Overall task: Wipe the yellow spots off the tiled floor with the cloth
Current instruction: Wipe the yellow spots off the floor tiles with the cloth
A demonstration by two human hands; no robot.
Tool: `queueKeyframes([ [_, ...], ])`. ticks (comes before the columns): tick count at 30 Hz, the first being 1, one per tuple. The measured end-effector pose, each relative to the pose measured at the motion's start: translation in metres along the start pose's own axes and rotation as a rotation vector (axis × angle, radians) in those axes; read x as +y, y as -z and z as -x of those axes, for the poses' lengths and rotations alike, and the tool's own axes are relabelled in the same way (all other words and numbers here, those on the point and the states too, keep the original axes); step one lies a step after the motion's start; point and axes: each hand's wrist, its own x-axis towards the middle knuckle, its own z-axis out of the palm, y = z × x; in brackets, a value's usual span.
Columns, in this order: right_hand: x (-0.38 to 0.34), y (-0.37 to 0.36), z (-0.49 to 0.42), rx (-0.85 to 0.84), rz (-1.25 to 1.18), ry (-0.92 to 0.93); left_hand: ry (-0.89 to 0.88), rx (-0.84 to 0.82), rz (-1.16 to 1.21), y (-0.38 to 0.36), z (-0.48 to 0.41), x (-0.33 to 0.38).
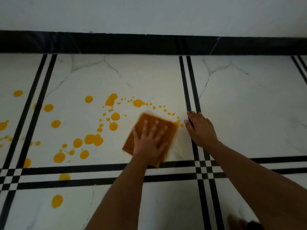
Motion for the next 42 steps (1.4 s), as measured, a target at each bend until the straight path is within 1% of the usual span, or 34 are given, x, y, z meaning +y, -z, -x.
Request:
queueKeyframes([
  [2,0.009,-0.004,-0.026,0.029,0.026,0.083,0.369,0.120,0.112,0.011,-0.045,-0.007],
  [3,0.010,-0.003,-0.032,0.049,0.030,0.116,0.494,0.147,0.155,0.018,-0.055,-0.008],
  [4,0.015,-0.003,-0.044,0.064,0.038,0.151,0.520,0.150,0.161,0.020,-0.063,0.000],
  [5,0.021,-0.003,-0.056,0.073,0.059,0.196,0.424,0.144,0.111,0.014,-0.061,0.012],
  [6,0.025,0.001,-0.067,0.076,0.082,0.236,0.211,0.109,0.055,0.008,-0.049,0.026],
  [7,0.031,0.005,-0.077,0.066,0.095,0.268,-0.067,0.034,0.004,0.001,-0.031,0.041],
  [8,0.036,0.010,-0.085,0.058,0.110,0.294,-0.295,-0.045,-0.027,-0.006,-0.012,0.050],
  [9,0.041,0.015,-0.094,0.050,0.124,0.324,-0.411,-0.066,-0.064,-0.012,-0.006,0.050],
  [10,0.045,0.020,-0.100,0.046,0.139,0.356,-0.430,-0.015,-0.082,-0.014,-0.015,0.040],
  [11,0.048,0.023,-0.107,0.047,0.146,0.387,-0.324,0.074,-0.097,-0.012,-0.033,0.031],
  [12,0.050,0.027,-0.113,0.050,0.145,0.415,-0.110,0.146,-0.072,-0.008,-0.056,0.023],
  [14,0.052,0.031,-0.123,0.064,0.119,0.450,0.467,0.235,0.098,0.014,-0.099,0.013],
  [15,0.053,0.031,-0.126,0.080,0.093,0.450,0.624,0.213,0.155,0.021,-0.108,0.022],
  [16,0.054,0.031,-0.128,0.094,0.074,0.452,0.614,0.187,0.145,0.021,-0.108,0.034],
  [17,0.055,0.028,-0.130,0.097,0.065,0.454,0.435,0.150,0.074,0.018,-0.100,0.050],
  [19,0.058,0.021,-0.130,0.070,0.065,0.446,-0.049,0.024,-0.062,0.007,-0.069,0.067],
  [20,0.059,0.017,-0.128,0.046,0.070,0.442,-0.159,0.003,-0.087,0.006,-0.066,0.058],
  [21,0.059,0.012,-0.124,0.030,0.068,0.435,-0.155,0.049,-0.096,0.007,-0.075,0.044],
  [22,0.060,0.008,-0.120,0.030,0.062,0.424,-0.014,0.127,-0.074,0.012,-0.092,0.031],
  [24,0.065,0.001,-0.114,0.061,0.041,0.400,0.447,0.250,0.094,0.024,-0.125,0.015],
  [25,0.067,0.000,-0.113,0.075,0.031,0.393,0.593,0.261,0.159,0.028,-0.130,0.020],
  [26,0.071,-0.001,-0.113,0.082,0.021,0.379,0.591,0.243,0.148,0.025,-0.125,0.030],
  [27,0.074,0.000,-0.115,0.087,0.017,0.362,0.440,0.214,0.095,0.019,-0.113,0.043],
  [29,0.080,0.002,-0.116,0.097,0.018,0.322,-0.125,0.104,-0.059,0.001,-0.072,0.057],
  [30,0.082,0.003,-0.116,0.101,0.020,0.311,-0.337,0.063,-0.120,-0.002,-0.062,0.048],
  [31,0.083,0.003,-0.116,0.103,0.020,0.312,-0.436,0.062,-0.145,0.001,-0.067,0.033],
  [32,0.082,0.002,-0.114,0.098,0.018,0.319,-0.382,0.101,-0.172,0.007,-0.080,0.019],
  [33,0.080,0.001,-0.113,0.095,0.014,0.334,-0.172,0.158,-0.129,0.013,-0.099,0.007],
  [35,0.072,-0.002,-0.111,0.094,0.000,0.364,0.390,0.267,0.049,0.025,-0.125,-0.001],
  [36,0.067,-0.004,-0.111,0.093,-0.006,0.378,0.514,0.290,0.090,0.025,-0.124,0.005],
  [37,0.061,-0.005,-0.112,0.095,-0.013,0.390,0.469,0.293,0.075,0.022,-0.116,0.012],
  [40,0.043,-0.006,-0.115,0.128,-0.045,0.408,-0.185,0.219,-0.154,-0.002,-0.063,0.002],
  [41,0.035,-0.007,-0.116,0.129,-0.045,0.423,-0.269,0.217,-0.188,0.001,-0.060,-0.018],
  [42,0.023,-0.009,-0.116,0.123,-0.042,0.444,-0.176,0.236,-0.195,0.009,-0.066,-0.041],
])
